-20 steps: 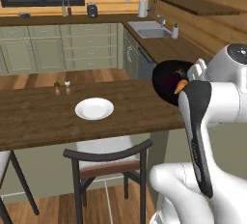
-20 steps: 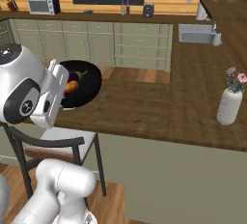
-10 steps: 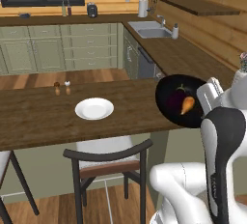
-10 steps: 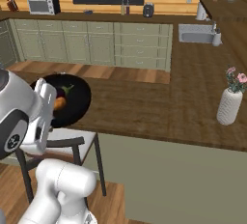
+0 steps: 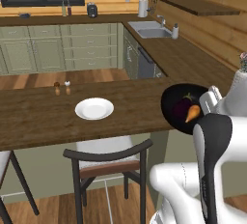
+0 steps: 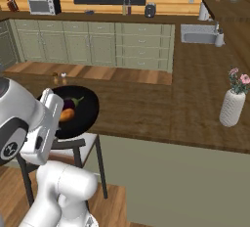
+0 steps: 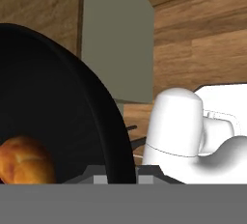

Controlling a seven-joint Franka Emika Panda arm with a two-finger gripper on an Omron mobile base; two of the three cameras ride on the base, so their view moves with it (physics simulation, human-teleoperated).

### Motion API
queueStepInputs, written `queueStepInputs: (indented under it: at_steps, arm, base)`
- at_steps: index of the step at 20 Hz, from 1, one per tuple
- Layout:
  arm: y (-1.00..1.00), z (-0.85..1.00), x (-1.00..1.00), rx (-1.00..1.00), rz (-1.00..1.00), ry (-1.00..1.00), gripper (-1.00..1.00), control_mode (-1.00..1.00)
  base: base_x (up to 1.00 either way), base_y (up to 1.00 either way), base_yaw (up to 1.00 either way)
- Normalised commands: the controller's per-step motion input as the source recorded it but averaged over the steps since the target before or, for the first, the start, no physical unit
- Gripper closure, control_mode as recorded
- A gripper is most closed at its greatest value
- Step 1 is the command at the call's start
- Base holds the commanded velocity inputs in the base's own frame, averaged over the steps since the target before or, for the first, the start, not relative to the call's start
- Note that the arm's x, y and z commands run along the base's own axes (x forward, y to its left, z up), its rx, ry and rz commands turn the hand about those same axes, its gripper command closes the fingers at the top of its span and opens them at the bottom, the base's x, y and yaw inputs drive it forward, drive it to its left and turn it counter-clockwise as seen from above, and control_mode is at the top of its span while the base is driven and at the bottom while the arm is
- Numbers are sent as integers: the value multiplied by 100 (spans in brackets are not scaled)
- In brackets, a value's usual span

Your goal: Pick the chicken drumstick and eggplant from their plates and place them in the bowl. Then put the bowl in the fridge.

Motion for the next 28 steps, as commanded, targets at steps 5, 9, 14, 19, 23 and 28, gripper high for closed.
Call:
queueStepInputs:
  at_steps: [5,9,14,19,23,28]
  arm:
    - [0,0,0,0,0,0,100,-100]
    - [0,0,-5,0,0,0,100,100]
    - [0,0,0,0,0,0,100,100]
    - [0,0,0,0,0,0,100,100]
    - [0,0,0,0,0,0,100,100]
    - [0,0,0,0,0,0,100,100]
  base:
    - [0,0,0]
    - [-46,0,0]
    - [-80,55,25]
    - [-86,98,44]
    - [-44,100,57]
    - [4,100,48]
